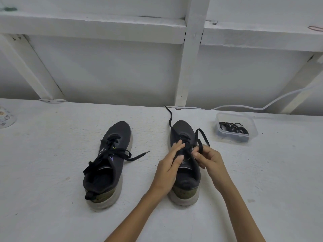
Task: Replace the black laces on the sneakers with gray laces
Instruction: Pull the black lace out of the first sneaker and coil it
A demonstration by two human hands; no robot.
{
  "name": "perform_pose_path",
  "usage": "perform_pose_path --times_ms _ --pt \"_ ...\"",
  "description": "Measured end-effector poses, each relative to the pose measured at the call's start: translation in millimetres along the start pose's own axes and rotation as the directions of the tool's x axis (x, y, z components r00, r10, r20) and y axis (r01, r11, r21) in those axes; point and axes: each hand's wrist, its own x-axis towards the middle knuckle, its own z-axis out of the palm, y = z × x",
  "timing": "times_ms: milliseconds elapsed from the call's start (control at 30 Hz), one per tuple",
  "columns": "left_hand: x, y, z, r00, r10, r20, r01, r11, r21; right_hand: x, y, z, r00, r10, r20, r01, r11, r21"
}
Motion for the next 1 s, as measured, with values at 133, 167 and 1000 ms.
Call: perform_pose_path --times_ms 133,167,1000 --pt "-0.1 -0.2 0.8 1.0 -0.01 0.008 0.01 1.0 -0.007 -5.2 5.3 9.2 0.999 -0.014 -0.034 0.012 0.997 -0.081" --pt "-0.2 -0.1 1.4 1.0 -0.012 0.008 0.012 1.0 -0.007 -6.2 6.0 11.6 0.997 -0.025 -0.067 0.018 0.995 -0.101" --pt "23.0 21.4 -9.7 0.783 0.585 0.21 -0.498 0.389 0.775 -20.9 3.6 12.6 0.97 0.005 -0.242 0.0 1.0 0.02"
